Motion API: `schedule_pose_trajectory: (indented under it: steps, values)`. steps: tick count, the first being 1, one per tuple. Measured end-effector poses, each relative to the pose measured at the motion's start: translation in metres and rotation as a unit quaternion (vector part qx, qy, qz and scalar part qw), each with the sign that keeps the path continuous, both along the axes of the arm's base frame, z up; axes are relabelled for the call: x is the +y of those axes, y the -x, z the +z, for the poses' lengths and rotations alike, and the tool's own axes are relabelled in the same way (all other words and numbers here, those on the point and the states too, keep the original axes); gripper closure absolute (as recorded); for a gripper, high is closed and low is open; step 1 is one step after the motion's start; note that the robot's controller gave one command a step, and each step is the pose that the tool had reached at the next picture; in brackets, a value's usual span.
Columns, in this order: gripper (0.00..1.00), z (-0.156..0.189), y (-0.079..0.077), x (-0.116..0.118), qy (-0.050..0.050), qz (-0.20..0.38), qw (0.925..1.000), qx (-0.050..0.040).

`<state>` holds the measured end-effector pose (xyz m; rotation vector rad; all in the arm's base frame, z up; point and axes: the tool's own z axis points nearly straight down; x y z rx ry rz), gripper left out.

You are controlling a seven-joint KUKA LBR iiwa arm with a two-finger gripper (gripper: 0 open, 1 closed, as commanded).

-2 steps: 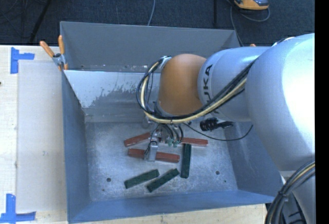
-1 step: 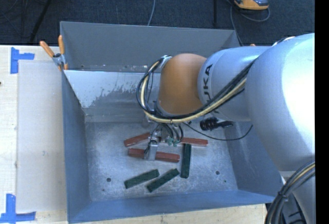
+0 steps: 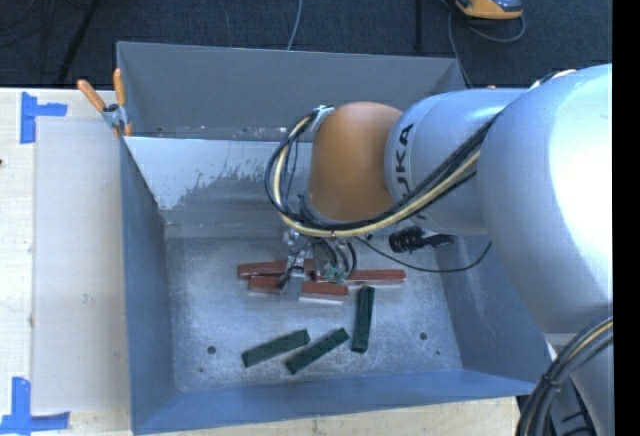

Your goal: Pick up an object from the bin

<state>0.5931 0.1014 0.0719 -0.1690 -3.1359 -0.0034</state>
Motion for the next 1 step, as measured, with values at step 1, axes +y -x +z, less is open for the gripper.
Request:
schedule_pose_trajectory:
  steps: [1]
  values:
    - [1.0, 0.1055, -0.0024, 0.0, 0.0, -0.001, 1.0, -0.0046]
